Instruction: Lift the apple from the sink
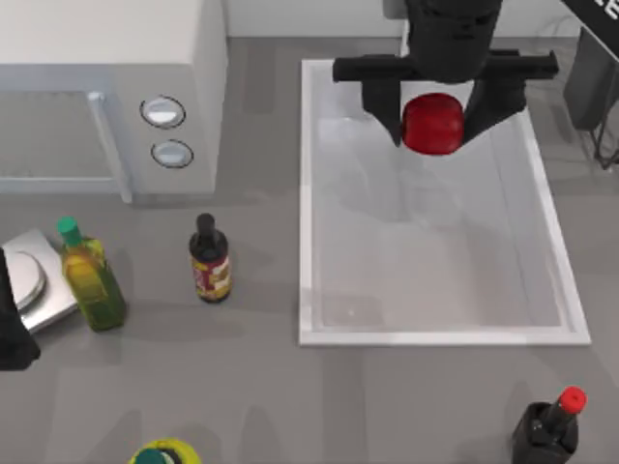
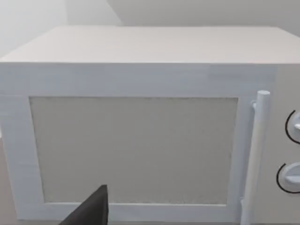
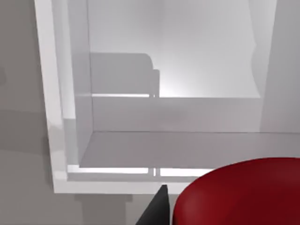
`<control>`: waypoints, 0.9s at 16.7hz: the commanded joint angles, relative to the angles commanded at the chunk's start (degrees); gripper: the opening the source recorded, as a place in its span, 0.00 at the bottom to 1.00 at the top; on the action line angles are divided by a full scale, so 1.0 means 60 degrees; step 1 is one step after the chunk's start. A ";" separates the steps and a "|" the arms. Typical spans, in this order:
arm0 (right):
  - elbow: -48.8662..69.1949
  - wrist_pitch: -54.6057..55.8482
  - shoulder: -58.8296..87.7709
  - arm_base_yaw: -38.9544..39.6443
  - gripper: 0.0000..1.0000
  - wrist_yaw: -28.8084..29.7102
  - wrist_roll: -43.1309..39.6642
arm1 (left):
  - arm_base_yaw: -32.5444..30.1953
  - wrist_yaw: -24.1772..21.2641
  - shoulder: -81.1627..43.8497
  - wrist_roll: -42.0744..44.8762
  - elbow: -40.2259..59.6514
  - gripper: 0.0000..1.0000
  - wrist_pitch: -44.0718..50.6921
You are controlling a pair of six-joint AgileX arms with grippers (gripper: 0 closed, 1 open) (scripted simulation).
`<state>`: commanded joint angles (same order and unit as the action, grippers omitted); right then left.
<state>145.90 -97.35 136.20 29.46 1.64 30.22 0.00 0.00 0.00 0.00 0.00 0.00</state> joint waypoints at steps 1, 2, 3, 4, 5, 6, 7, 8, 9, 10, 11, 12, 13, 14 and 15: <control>0.0000 0.0000 0.0000 0.0000 0.00 0.0000 0.0000 | 0.0000 0.0000 0.0000 0.0000 0.0000 1.00 0.0000; -0.0017 0.0024 0.0009 0.0041 0.00 -0.0004 0.0018 | 0.0000 0.0000 0.0000 0.0000 0.0000 1.00 0.0000; -0.0040 0.0035 -0.0008 0.0021 0.00 -0.0005 -0.0002 | 0.0000 0.0000 0.0000 0.0000 0.0000 1.00 0.0000; -0.0157 0.0092 -0.0098 -0.0085 0.00 -0.0010 -0.0107 | 0.0000 0.0000 0.0000 0.0000 0.0000 1.00 0.0000; -0.0370 0.0193 -0.0256 -0.0275 0.00 -0.0019 -0.0295 | 0.0000 0.0000 0.0000 0.0000 0.0000 1.00 0.0000; -0.0690 0.0332 -0.0476 -0.0543 0.00 -0.0032 -0.0561 | 0.0000 0.0000 0.0000 0.0000 0.0000 1.00 0.0000; -0.1108 0.0501 -0.0741 -0.0867 0.00 -0.0049 -0.0883 | 0.0000 0.0000 0.0000 0.0000 0.0000 1.00 0.0000; -0.1622 0.0690 -0.1042 -0.1242 0.00 -0.0067 -0.1254 | 0.0000 0.0000 0.0000 0.0000 0.0000 1.00 0.0000; -0.2239 0.0899 -0.1372 -0.1659 0.00 -0.0087 -0.1668 | 0.0000 0.0000 0.0000 0.0000 0.0000 1.00 0.0000; -0.2935 0.1122 -0.1725 -0.2105 0.00 -0.0109 -0.2110 | 0.0000 0.0000 0.0000 0.0000 0.0000 1.00 0.0000; -0.3671 0.1351 -0.2090 -0.2570 0.00 -0.0132 -0.2571 | 0.0000 0.0000 0.0000 0.0000 0.0000 1.00 0.0000; -0.4406 0.1582 -0.2456 -0.3044 0.00 -0.0155 -0.3038 | 0.0000 0.0000 0.0000 0.0000 0.0000 1.00 0.0000; -0.5092 0.1807 -0.2815 -0.3507 0.00 -0.0177 -0.3498 | 0.0000 0.0000 0.0000 0.0000 0.0000 1.00 0.0000; -0.5697 0.2022 -0.3156 -0.3950 0.00 -0.0198 -0.3937 | 0.0000 0.0000 0.0000 0.0000 0.0000 1.00 0.0000; -0.6203 0.2217 -0.3467 -0.4357 0.00 -0.0218 -0.4338 | 0.0000 0.0000 0.0000 0.0000 0.0000 1.00 0.0000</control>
<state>108.68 -84.05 115.40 3.32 0.34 4.19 0.00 0.00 0.00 0.00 0.00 0.00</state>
